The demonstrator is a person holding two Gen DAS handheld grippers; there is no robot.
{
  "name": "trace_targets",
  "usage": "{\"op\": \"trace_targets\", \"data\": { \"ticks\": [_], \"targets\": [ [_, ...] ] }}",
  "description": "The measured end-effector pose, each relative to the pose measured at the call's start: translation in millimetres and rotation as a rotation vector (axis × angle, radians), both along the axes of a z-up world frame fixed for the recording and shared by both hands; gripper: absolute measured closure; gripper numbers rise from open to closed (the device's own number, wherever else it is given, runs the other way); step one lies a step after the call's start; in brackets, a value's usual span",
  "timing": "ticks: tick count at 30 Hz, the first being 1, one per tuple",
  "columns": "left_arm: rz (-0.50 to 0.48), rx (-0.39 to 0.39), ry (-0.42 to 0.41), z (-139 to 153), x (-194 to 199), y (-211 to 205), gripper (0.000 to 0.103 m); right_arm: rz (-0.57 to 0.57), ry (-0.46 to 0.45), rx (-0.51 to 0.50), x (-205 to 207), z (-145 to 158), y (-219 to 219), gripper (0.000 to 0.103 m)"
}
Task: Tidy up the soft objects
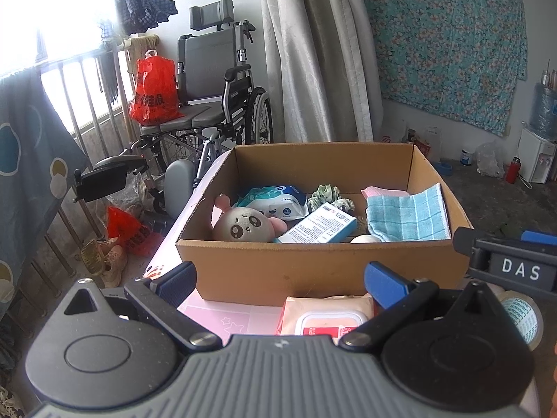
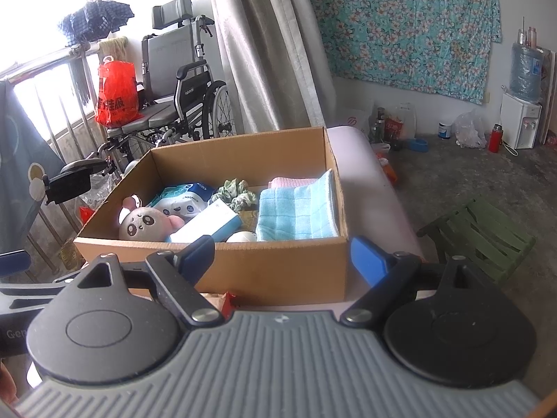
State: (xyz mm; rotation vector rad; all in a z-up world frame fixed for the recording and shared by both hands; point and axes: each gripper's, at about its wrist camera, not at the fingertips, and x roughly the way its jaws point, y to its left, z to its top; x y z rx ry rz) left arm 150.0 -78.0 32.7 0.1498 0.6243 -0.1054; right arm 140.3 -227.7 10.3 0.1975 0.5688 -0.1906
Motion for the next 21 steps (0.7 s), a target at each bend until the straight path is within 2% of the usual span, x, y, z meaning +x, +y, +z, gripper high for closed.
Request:
{"op": "trace_targets", "data": {
  "ticks": [21],
  "targets": [
    [0.017,0.005,-0.012,2.3,-0.1,5.0,0.0,0.011,0.006,-0.005,0.8,-1.1,3.4,0.017]
  ]
}}
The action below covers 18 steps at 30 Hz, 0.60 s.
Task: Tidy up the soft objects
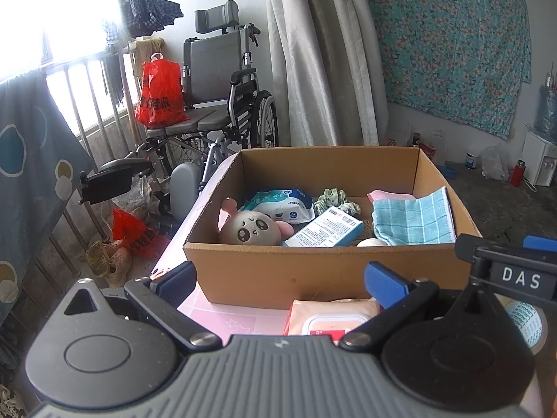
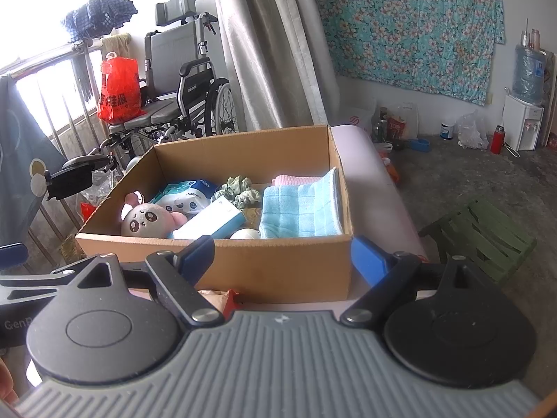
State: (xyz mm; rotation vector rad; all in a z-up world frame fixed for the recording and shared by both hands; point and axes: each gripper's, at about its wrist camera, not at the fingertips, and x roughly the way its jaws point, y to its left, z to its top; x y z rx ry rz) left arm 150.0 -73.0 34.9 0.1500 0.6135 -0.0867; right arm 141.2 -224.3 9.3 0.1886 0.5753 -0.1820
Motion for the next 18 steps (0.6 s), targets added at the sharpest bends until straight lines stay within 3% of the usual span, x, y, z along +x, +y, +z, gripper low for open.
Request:
{"op": "trace_targets", "data": {
  "ticks": [18],
  "targets": [
    [0.0,0.0,0.0,0.1,-0.3,0.5,0.0,0.004,0.002,0.0,0.2,-0.5,0.9,0.017]
  ]
}}
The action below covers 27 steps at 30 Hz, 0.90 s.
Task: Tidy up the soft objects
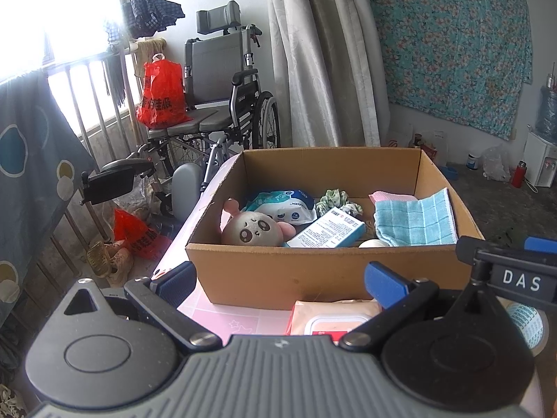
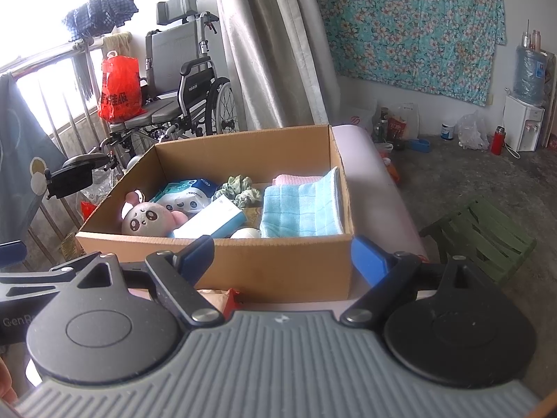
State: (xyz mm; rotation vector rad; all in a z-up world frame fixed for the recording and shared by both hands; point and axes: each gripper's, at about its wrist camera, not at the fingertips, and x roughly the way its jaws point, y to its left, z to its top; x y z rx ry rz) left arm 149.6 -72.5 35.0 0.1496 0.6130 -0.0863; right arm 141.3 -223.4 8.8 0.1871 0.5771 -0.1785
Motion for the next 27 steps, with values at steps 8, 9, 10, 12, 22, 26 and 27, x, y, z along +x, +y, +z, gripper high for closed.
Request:
{"op": "trace_targets", "data": {
  "ticks": [8,9,10,12,22,26,27],
  "targets": [
    [0.001,0.0,0.0,-0.4,0.0,-0.3,0.0,0.0,0.0,0.0,0.2,-0.4,-0.3,0.017],
    [0.003,0.001,0.0,0.3,0.0,0.1,0.0,0.001,-0.001,0.0,0.2,-0.4,-0.3,0.017],
    [0.002,0.0,0.0,0.4,0.0,0.2,0.0,0.001,0.0,0.0,0.3,-0.6,-0.4,0.017],
    [0.002,0.0,0.0,0.4,0.0,0.3,0.0,0.001,-0.001,0.0,0.3,-0.5,-0.2,0.017],
    [0.004,0.001,-0.001,1.7,0.4,2.0,0.0,0.001,-0.001,-0.001,0.4,-0.1,-0.1,0.017],
    [0.005,0.0,0.0,2.3,0.5,2.9,0.0,0.0,0.0,-0.001,0.5,-0.2,0.0,0.017],
    [0.006,0.001,0.0,2.3,0.6,3.0,0.0,0.001,0.001,-0.001,0.5,-0.1,0.0,0.017]
  ]
}}
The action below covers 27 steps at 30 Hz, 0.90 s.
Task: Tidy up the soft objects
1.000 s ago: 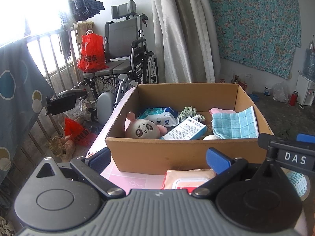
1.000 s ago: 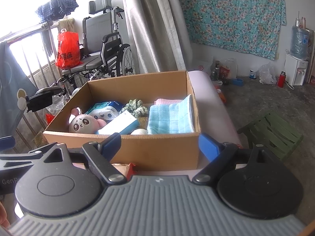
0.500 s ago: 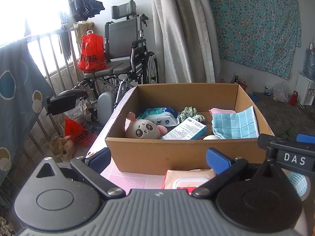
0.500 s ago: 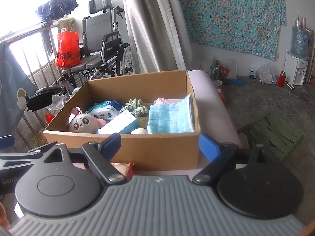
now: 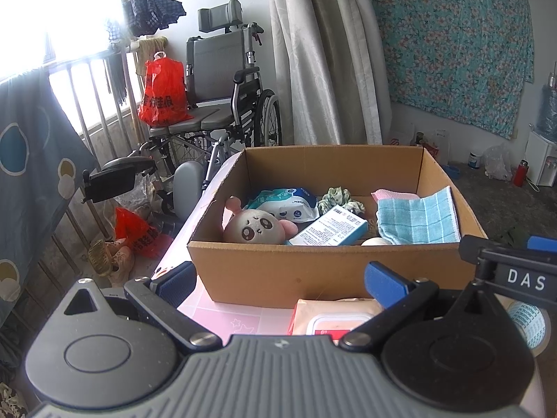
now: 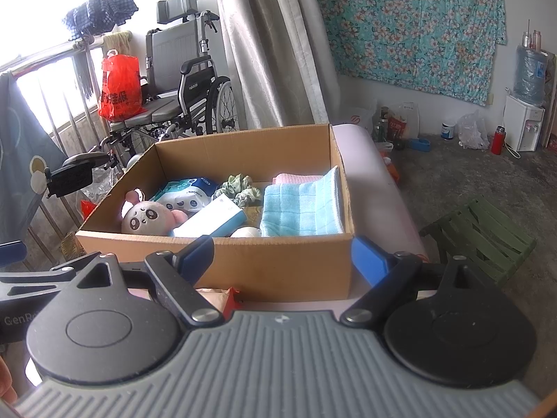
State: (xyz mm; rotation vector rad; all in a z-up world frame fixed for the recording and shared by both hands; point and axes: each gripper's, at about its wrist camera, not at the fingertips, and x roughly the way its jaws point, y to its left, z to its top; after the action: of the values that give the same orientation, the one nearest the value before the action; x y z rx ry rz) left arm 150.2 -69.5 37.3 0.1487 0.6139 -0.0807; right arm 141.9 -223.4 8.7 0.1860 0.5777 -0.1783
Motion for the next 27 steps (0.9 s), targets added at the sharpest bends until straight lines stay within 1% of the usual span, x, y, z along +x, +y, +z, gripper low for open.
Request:
{"op": "trace_targets", "data": {
  "ticks": [27],
  "targets": [
    [0.008,0.005,0.009,-2.8,1.1,5.8,0.0,0.004,0.004,-0.004,-0.2,-3.7,0.4,0.016]
  ]
}}
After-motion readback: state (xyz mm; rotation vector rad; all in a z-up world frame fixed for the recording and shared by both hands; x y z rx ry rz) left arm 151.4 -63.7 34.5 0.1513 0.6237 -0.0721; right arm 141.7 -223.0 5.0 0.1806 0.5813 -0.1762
